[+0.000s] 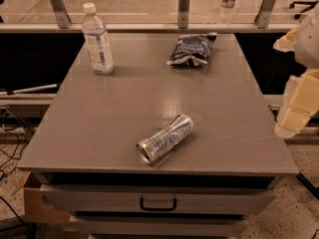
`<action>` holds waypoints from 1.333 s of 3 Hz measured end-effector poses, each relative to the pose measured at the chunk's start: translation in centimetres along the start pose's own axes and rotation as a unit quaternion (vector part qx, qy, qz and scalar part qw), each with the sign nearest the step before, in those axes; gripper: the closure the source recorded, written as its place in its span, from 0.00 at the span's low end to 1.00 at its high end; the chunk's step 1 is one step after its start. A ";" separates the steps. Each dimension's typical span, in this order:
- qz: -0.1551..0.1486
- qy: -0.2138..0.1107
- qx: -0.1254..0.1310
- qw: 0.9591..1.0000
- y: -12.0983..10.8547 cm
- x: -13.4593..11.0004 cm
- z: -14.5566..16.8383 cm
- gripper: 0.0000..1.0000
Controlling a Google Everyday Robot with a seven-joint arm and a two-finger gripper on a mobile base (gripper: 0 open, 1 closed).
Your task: Place redbull can upright
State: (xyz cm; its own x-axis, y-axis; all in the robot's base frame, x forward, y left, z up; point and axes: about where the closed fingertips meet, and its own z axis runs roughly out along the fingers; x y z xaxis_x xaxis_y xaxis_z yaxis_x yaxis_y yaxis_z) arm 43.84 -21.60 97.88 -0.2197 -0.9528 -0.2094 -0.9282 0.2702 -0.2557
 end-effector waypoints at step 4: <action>-0.232 -0.089 -0.021 0.968 1.1 -10.8 2.8 0.00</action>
Offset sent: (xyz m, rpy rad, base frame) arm 0.0267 0.0658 -0.0058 0.0033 -0.0640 0.3131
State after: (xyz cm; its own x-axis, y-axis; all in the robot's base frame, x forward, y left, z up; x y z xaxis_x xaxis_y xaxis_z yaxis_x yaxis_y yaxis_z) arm 46.06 -10.64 97.24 0.2755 -0.9307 -0.2408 -0.9267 -0.1905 -0.3240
